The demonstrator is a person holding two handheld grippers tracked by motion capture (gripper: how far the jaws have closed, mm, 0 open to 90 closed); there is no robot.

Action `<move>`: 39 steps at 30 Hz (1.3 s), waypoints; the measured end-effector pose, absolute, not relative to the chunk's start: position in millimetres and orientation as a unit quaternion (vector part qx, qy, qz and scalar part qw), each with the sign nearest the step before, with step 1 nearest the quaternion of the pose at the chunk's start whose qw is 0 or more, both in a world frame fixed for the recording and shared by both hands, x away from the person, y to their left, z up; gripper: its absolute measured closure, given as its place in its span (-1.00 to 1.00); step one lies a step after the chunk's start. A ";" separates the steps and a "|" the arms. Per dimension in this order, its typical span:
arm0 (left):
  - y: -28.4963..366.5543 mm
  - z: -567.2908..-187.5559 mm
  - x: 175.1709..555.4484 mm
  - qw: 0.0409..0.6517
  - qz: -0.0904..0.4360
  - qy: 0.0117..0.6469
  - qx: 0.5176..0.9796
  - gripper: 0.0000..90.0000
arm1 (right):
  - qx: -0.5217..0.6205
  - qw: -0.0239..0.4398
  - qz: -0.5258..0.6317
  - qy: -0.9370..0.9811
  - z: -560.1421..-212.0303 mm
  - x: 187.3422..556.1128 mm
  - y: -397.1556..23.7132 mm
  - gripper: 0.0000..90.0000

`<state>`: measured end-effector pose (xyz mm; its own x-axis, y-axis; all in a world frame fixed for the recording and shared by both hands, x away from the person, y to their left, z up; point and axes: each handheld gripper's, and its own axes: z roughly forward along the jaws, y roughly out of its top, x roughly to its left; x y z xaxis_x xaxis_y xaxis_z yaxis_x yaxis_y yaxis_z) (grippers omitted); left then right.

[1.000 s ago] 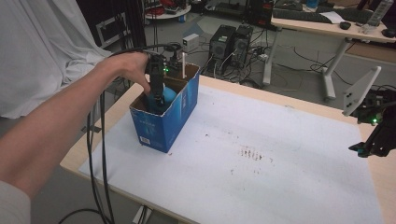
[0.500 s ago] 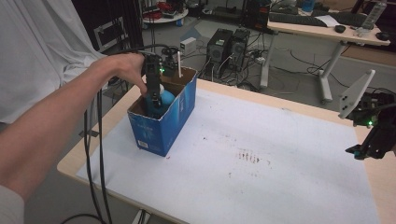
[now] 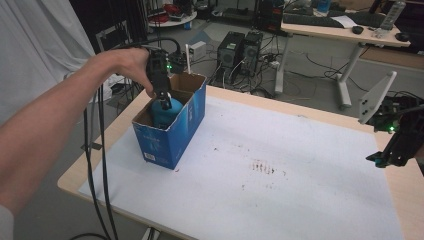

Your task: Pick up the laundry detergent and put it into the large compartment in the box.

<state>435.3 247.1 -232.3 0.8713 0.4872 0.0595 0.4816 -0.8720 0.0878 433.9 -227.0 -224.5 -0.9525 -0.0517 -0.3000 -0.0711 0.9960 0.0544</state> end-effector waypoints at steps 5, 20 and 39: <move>239.6 -216.9 432.4 0.035 0.046 0.241 0.969 -0.53 | -0.032 0.151 0.031 0.988 -224.5 434.0 -226.1 -0.73; 196.6 -179.8 420.0 0.050 0.094 0.190 0.976 -0.61 | -0.029 0.152 0.034 0.987 -223.2 433.5 -226.1 -0.72; 76.7 -227.4 396.7 0.036 0.055 0.085 0.994 -0.69 | -0.023 0.156 0.033 0.987 -220.4 430.8 -226.0 -0.73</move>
